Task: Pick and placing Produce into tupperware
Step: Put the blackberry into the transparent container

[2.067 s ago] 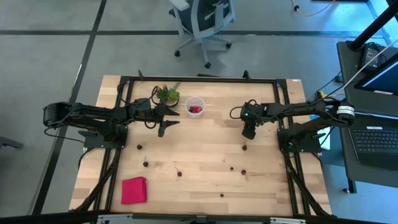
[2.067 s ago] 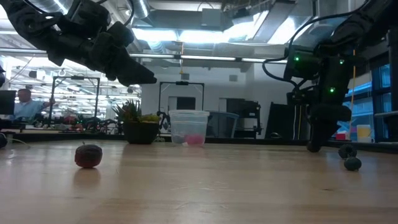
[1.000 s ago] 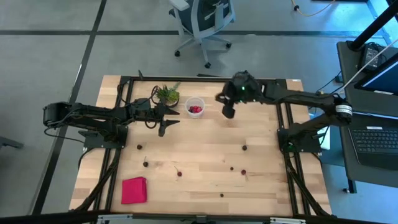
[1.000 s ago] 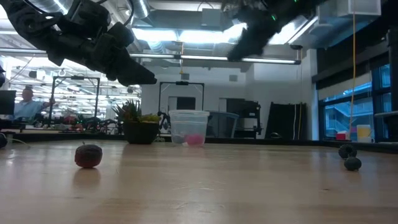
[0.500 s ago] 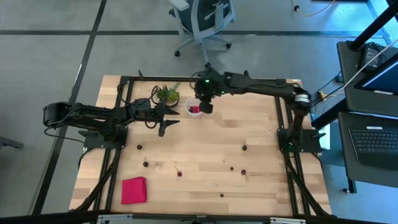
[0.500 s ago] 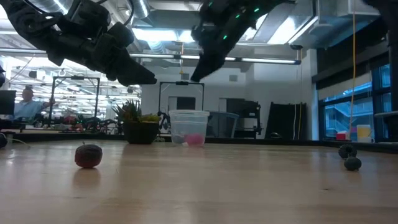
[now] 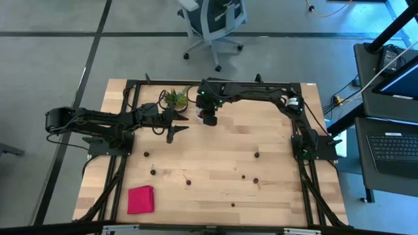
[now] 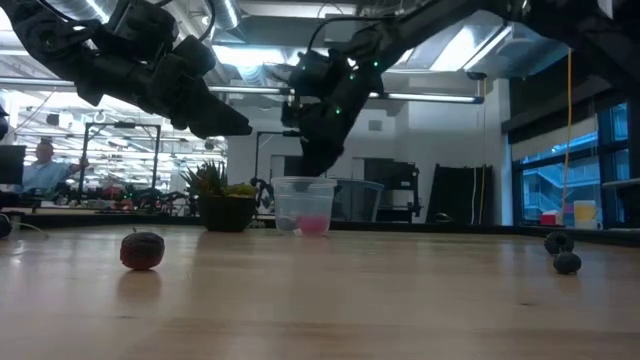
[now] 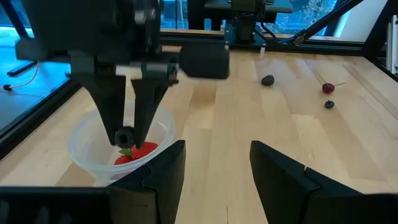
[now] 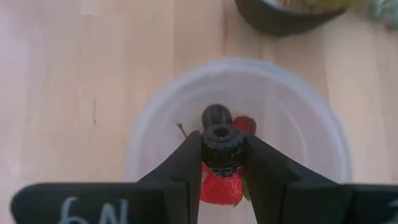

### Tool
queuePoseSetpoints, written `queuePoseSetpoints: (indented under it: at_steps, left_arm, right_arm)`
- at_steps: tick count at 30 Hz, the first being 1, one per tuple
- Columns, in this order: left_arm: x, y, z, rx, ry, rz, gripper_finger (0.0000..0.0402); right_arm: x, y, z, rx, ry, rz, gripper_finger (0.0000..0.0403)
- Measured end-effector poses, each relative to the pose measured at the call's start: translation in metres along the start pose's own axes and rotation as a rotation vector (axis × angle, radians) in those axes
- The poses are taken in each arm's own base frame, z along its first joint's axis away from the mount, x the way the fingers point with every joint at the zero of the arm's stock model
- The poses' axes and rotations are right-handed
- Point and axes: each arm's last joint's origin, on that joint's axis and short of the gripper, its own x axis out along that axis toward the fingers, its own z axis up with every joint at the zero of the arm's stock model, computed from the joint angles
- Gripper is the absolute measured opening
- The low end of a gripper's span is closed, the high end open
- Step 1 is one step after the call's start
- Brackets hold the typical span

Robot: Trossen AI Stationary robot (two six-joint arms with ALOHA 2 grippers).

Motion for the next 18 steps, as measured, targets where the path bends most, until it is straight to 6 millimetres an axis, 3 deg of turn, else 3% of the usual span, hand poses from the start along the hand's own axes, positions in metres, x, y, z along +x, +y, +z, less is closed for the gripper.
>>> queuePoseSetpoints:
  at_steps: [4, 18]
  left_arm:
    - [0.0, 0.0, 0.0, 0.0, 0.0, 0.0, 0.0173]
    - [0.0, 0.0001, 0.0, 0.0, 0.0, 0.0, 0.0173]
  right_arm:
    - [0.0075, 0.0, -0.0042, 0.006, 0.033, 0.009, 0.0097]
    - [0.0066, -0.0011, -0.0039, 0.014, 0.031, 0.001, 0.0124]
